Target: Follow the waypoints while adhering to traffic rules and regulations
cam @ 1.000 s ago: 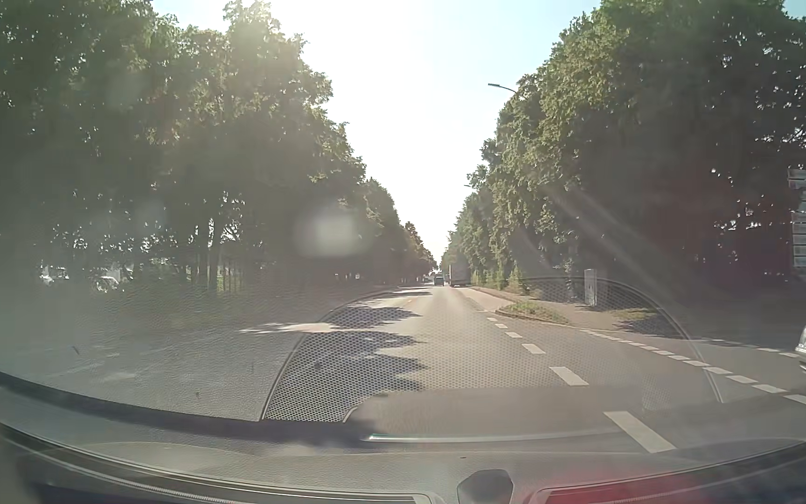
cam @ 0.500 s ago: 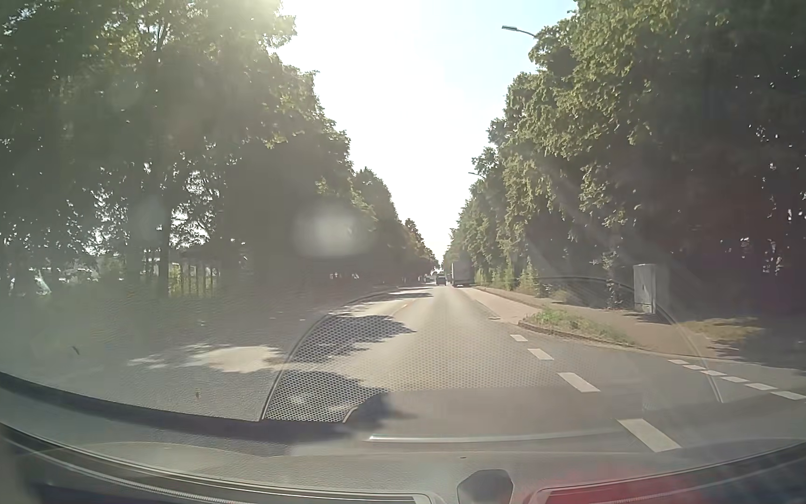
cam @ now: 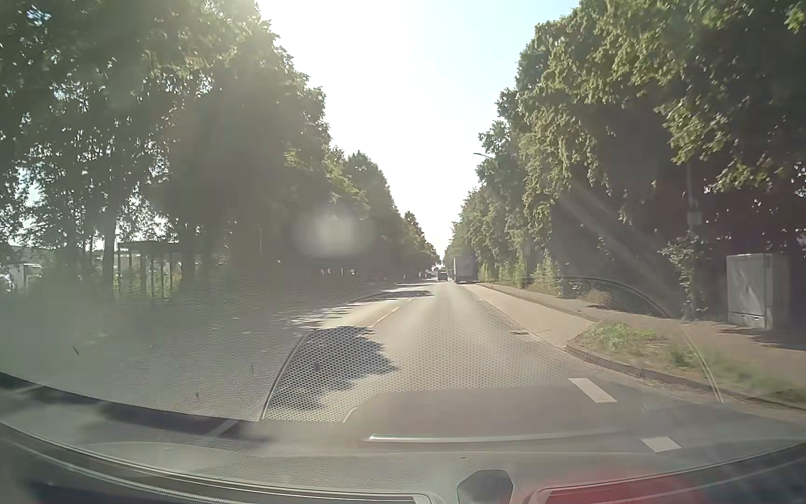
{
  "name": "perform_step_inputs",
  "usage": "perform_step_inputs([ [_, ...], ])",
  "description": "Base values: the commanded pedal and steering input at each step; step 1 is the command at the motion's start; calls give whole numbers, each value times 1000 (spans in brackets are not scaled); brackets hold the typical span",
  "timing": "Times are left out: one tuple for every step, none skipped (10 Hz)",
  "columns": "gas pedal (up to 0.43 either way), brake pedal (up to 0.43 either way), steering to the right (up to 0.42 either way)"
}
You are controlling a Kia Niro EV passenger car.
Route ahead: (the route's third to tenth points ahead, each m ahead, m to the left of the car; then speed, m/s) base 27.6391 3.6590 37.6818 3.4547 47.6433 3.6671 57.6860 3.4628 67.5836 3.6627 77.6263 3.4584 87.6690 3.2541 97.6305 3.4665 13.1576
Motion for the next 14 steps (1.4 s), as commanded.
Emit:
perform_step_inputs([
  [177, 6, 2],
  [169, 6, 2],
  [169, 6, 2],
  [157, 6, 2],
  [157, 6, 2],
  [157, 6, 2],
  [157, 6, 2],
  [157, 6, 2],
  [157, 6, 2],
  [157, 6, 3],
  [157, 6, 4],
  [157, 6, 2],
  [157, 6, 2],
  [157, 6, 2],
])
